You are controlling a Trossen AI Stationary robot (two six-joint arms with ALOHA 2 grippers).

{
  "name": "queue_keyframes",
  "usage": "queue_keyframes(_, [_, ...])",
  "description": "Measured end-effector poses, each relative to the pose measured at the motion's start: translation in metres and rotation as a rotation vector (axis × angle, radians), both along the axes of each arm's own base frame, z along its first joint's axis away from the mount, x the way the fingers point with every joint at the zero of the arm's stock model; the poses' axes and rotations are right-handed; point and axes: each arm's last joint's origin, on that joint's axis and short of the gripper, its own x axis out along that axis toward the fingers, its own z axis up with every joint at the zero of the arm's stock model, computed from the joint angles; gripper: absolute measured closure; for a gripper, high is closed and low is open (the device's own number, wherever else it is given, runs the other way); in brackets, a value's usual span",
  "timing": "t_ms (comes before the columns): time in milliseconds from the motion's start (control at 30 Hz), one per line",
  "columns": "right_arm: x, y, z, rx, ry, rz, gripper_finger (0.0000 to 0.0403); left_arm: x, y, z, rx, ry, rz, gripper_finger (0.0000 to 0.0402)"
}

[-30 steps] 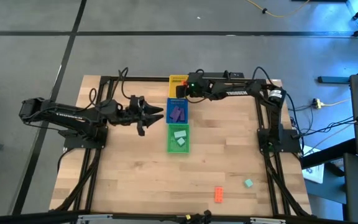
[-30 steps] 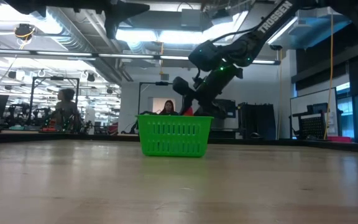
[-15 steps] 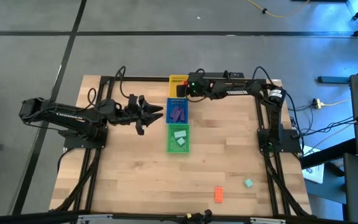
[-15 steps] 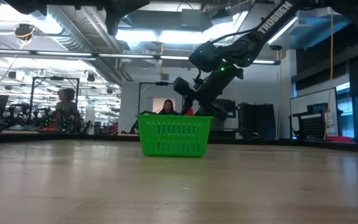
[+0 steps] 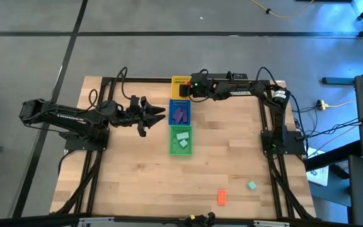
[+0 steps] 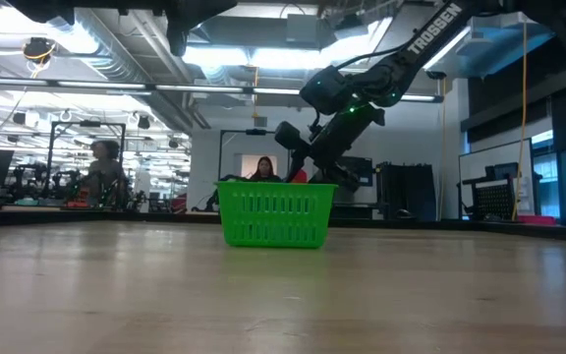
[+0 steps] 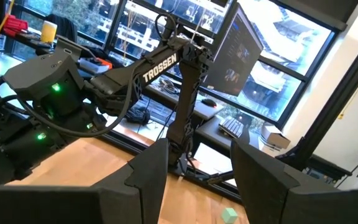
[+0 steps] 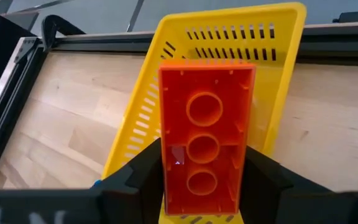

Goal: Sort & place blocks by color
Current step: Put the left orange game piece into the yellow basket, then put the orange game piece into the yellow basket

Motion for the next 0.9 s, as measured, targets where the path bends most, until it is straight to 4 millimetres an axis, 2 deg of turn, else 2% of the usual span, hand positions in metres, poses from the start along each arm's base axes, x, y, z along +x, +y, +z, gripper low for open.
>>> queue_keyframes(400, [0.0017, -0.0010, 0.0023, -0.022, -0.024, 0.004, 0.0240, 0.0000, 0.0000, -0.0001, -0.003, 0.001, -0.001, 0.0235])
queue_keyframes(767, [0.0023, -0.0011, 0.0031, -0.048, -0.016, 0.035, 0.0180, 0.0000, 0.0001, -0.0001, -0.003, 0.001, 0.000, 0.0235])
queue_keyframes(900, [0.0023, -0.0011, 0.0031, -0.045, -0.018, 0.032, 0.0171, 0.0000, 0.0000, -0.0001, -0.003, 0.001, -0.001, 0.0235])
